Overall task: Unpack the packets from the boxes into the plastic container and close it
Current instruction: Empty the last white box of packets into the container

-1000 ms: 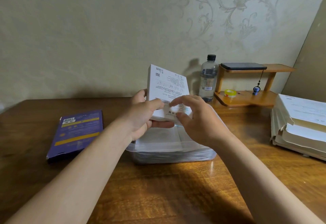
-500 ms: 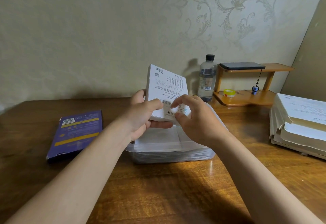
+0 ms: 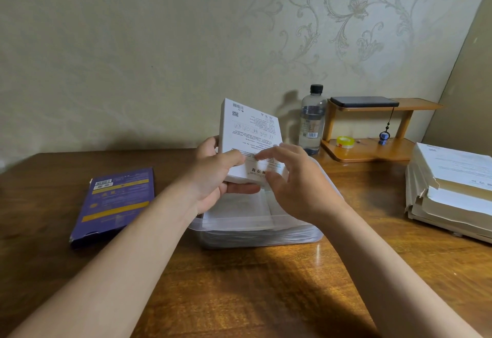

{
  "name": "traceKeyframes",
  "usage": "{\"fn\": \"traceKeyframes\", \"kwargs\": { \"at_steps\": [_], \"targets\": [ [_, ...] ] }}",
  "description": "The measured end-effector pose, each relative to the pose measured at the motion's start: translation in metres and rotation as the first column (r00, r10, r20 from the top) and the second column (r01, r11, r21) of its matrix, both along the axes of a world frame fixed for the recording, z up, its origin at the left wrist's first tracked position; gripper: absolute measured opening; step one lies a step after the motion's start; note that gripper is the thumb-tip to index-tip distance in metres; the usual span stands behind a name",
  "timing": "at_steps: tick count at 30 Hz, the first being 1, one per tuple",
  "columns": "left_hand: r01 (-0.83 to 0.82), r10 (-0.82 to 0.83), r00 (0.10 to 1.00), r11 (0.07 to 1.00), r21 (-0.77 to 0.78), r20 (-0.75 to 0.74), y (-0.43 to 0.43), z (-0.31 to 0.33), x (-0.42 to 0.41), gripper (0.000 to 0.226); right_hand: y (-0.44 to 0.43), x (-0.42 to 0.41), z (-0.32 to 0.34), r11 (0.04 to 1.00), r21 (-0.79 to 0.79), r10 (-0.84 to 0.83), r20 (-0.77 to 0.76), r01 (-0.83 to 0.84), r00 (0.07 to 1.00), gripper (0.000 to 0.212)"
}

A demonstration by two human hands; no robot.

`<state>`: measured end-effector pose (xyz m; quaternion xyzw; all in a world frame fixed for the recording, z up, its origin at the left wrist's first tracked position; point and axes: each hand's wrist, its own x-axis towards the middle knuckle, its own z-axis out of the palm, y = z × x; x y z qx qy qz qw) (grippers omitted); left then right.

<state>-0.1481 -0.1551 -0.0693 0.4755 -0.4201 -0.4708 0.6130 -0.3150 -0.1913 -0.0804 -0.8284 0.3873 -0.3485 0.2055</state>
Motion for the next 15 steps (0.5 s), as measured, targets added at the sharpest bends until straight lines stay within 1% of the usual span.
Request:
{"fn": "traceKeyframes", "kwargs": {
  "at_steps": [4,8,11,15],
  "targets": [
    [-0.017,0.017,1.0,1.0,-0.003,-0.018,-0.0003,-0.0001,0.0011,0.043,0.0032,0.0014,-0.0017,0.996,-0.084,-0.037,-0.033,0.034,0.999,0.04],
    [-0.053,0.053,0.997,0.999,0.004,-0.049,-0.0029,-0.0001,0.004,0.046,0.0064,0.0029,-0.0026,0.983,-0.181,-0.016,-0.053,0.006,0.998,0.042],
    [-0.061,0.061,0.997,0.998,-0.003,-0.056,-0.0031,-0.0002,0.0036,0.046,0.0063,0.0025,-0.0021,0.982,-0.19,-0.011,-0.065,-0.001,0.998,0.04],
    [-0.032,0.032,0.999,0.999,-0.035,0.002,-0.0008,-0.0004,0.001,0.047,0.0067,0.0024,-0.0008,0.991,-0.131,0.004,-0.026,-0.007,1.0,0.03]
  ]
}}
